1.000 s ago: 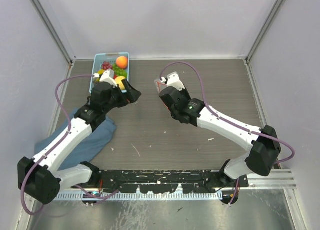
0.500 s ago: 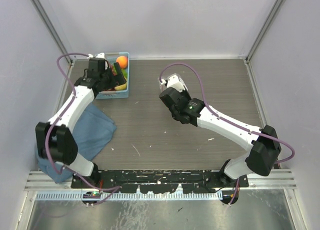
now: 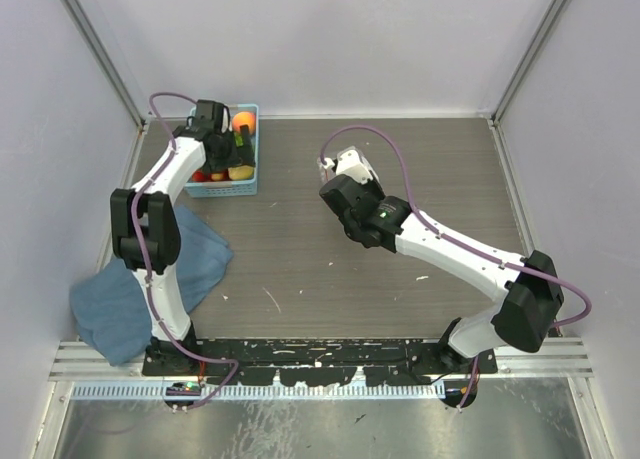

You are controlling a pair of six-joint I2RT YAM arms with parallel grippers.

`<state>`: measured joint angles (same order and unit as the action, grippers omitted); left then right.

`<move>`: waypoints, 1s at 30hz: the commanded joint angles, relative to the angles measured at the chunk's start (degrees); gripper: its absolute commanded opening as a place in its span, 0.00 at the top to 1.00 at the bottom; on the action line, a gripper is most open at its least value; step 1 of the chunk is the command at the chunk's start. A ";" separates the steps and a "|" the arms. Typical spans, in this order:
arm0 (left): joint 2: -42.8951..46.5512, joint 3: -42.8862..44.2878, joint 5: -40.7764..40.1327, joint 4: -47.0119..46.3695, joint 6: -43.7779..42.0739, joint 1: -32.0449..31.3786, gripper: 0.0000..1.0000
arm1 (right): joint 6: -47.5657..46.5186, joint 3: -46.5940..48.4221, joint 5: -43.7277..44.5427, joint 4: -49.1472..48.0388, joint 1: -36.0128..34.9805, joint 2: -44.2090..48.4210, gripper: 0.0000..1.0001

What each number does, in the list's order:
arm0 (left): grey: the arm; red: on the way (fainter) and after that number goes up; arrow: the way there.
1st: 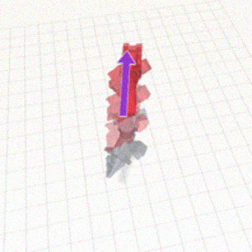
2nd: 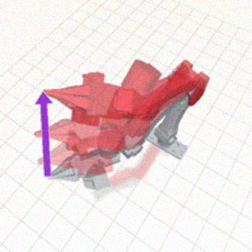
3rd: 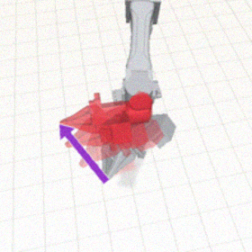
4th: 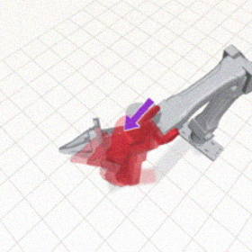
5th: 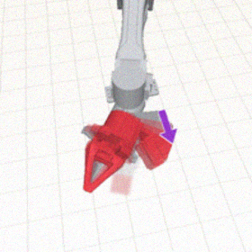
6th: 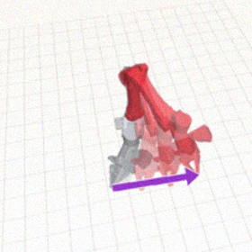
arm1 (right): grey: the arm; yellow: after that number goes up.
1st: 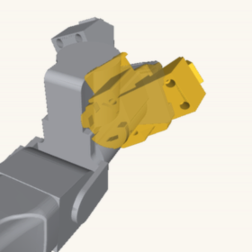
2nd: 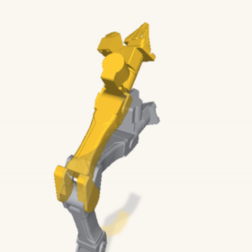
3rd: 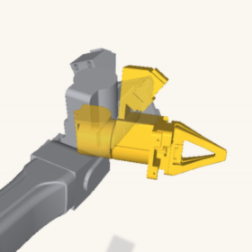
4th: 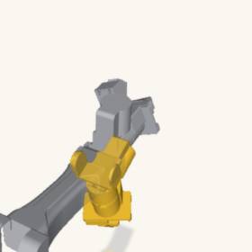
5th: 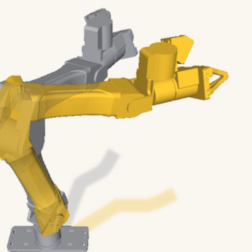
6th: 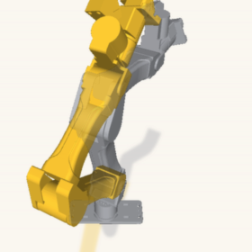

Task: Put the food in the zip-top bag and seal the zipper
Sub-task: Pick up the fake fruit from the bin.

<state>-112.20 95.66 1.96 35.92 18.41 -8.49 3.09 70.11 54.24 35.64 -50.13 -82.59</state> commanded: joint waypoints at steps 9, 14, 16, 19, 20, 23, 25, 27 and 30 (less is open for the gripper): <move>-7.06 8.91 7.39 1.62 -1.66 2.56 0.12 | -0.54 0.80 2.29 -0.88 0.30 1.31 1.00; -10.65 11.03 8.06 2.66 -2.06 2.69 0.11 | -0.54 0.77 2.29 -0.92 0.28 0.86 0.99; -11.63 11.66 8.35 2.79 -2.06 2.69 0.11 | -0.54 0.82 2.28 -0.96 0.29 0.78 0.99; -12.61 12.26 8.54 2.88 -1.96 2.74 0.12 | -0.46 0.78 2.27 -1.10 0.29 0.47 0.99; -12.62 12.27 8.69 2.83 -2.04 2.74 0.12 | -0.49 0.82 2.27 -1.07 0.29 0.31 0.99; -11.98 12.07 8.97 2.35 -2.10 2.78 0.22 | -0.46 0.88 2.27 -1.08 0.29 -0.01 0.99; -10.39 11.21 9.47 1.97 -2.23 2.72 0.29 | -0.43 1.02 2.28 -1.10 0.29 -0.03 0.99; -8.42 9.75 9.95 0.94 -2.15 2.69 0.35 | -0.45 1.14 2.24 -1.10 0.31 -0.03 0.99; -4.49 6.81 10.31 -0.61 -1.40 2.71 0.42 | -0.37 1.55 2.19 -1.05 0.29 -0.04 0.99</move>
<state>-124.53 104.40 9.61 38.15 17.04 -5.91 3.05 70.11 54.57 35.62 -50.11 -82.87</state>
